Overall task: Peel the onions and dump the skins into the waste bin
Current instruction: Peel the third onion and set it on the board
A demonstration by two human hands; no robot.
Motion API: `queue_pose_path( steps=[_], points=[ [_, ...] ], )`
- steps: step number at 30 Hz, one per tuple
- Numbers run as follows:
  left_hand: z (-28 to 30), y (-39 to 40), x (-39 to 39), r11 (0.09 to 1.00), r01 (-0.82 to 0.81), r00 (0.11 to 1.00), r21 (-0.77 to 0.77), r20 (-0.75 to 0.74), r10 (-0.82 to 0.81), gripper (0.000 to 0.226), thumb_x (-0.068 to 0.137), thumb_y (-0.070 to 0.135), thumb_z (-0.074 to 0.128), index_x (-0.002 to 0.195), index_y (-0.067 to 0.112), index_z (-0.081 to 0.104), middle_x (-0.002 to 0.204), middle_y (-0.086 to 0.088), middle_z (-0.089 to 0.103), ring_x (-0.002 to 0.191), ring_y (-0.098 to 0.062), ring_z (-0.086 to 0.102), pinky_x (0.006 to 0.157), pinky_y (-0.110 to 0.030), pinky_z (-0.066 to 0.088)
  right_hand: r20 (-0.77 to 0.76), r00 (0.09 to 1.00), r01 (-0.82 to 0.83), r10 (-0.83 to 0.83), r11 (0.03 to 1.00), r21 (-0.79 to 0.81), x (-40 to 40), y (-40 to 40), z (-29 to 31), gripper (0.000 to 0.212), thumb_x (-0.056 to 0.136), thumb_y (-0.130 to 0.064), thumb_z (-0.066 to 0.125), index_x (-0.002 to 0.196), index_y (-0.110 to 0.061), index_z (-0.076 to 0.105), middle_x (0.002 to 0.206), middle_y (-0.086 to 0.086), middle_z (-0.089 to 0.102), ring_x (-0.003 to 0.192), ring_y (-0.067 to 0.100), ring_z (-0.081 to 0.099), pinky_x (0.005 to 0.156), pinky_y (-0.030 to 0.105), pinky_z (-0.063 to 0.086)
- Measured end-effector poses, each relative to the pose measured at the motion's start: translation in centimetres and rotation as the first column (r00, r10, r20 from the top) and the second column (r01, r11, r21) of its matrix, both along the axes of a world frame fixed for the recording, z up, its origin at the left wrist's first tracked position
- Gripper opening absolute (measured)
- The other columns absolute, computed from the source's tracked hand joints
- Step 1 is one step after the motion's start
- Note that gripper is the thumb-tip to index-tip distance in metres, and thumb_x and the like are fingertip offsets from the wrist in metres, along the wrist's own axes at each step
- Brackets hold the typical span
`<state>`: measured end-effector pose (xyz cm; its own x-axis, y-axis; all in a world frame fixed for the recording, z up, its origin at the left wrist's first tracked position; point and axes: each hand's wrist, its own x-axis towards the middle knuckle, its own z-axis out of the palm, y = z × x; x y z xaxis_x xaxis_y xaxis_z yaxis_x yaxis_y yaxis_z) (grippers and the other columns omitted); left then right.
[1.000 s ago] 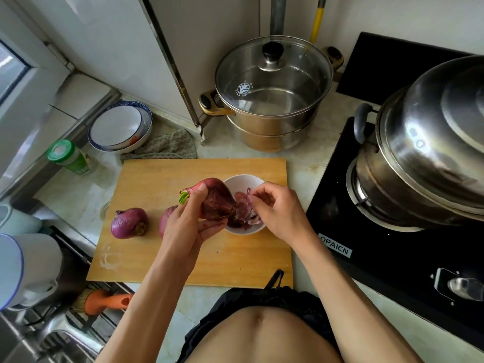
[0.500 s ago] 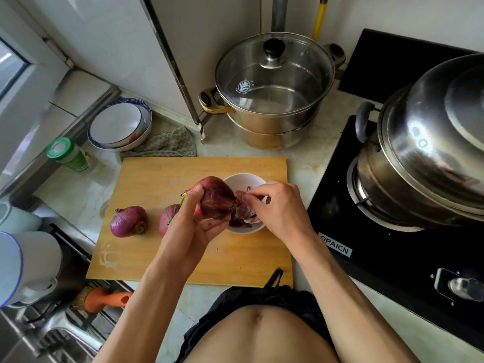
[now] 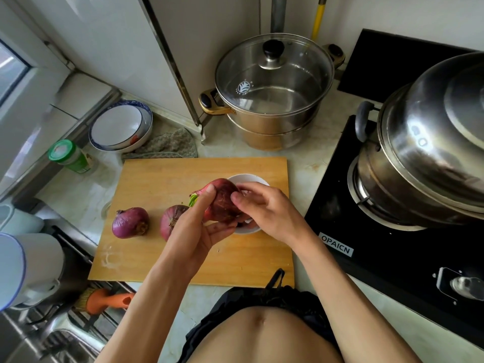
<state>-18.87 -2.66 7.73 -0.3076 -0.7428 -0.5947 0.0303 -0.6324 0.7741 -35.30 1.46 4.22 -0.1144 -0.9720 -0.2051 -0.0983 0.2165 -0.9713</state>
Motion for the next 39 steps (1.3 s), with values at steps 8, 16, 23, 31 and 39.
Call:
queue_pose_path(
  steps=[8,16,23,31,39],
  points=[
    [-0.4,-0.2,-0.8,0.996,0.089,0.996,0.008,-0.011,-0.088,0.055,0.097,0.050,0.055,0.120,0.001,0.069,0.104,-0.023,0.076,0.091,-0.030,0.076,0.084,-0.033,0.063,0.081,0.994,0.071,-0.072,0.997,0.020,-0.9,0.4,-0.1,0.046,0.080,-0.059,0.072,0.120,-0.037,0.067,0.114,-0.012,0.071,0.107,0.008,0.068,0.096,0.045,0.055],
    [-1.5,-0.1,-0.4,0.985,0.060,0.995,-0.162,0.092,-0.046,0.025,0.105,0.016,0.054,0.099,0.001,0.072,0.088,-0.015,0.077,0.090,-0.028,0.076,0.078,-0.029,0.061,0.256,0.931,0.243,-0.260,0.965,0.096,-1.2,0.5,-0.2,0.046,0.077,-0.053,0.075,0.111,-0.023,0.071,0.102,0.007,0.074,0.086,0.029,0.075,0.076,0.044,0.062],
    [-1.7,-0.2,0.2,0.965,0.069,0.985,-0.254,0.172,-0.025,0.012,0.098,0.000,0.063,0.105,0.004,0.072,0.083,-0.011,0.078,0.082,-0.021,0.077,0.073,-0.025,0.062,0.352,0.884,0.271,-0.308,0.950,0.152,-1.3,0.7,0.5,0.027,0.092,-0.032,0.068,0.109,-0.012,0.069,0.085,0.007,0.073,0.071,0.028,0.073,0.064,0.033,0.061],
    [-1.2,-1.3,-0.2,0.824,0.359,0.886,-0.439,0.438,-0.153,0.024,0.099,0.015,0.067,0.119,0.027,0.071,0.114,0.012,0.073,0.106,-0.002,0.068,0.080,-0.011,0.049,0.293,0.902,0.292,-0.318,0.948,0.129,-1.5,0.8,0.2,0.029,0.085,-0.044,0.073,0.103,-0.021,0.071,0.096,0.011,0.073,0.074,0.031,0.075,0.070,0.041,0.062],
    [-0.6,-1.5,0.2,0.893,0.240,0.959,-0.381,0.236,-0.157,0.034,0.097,0.020,0.068,0.131,0.020,0.065,0.121,0.000,0.074,0.114,-0.022,0.070,0.098,-0.036,0.058,0.233,0.927,0.272,-0.295,0.954,0.126,-1.5,0.9,0.8,0.048,0.081,-0.062,0.062,0.105,-0.021,0.072,0.092,0.009,0.074,0.064,0.023,0.073,0.070,0.043,0.062]
  ],
)
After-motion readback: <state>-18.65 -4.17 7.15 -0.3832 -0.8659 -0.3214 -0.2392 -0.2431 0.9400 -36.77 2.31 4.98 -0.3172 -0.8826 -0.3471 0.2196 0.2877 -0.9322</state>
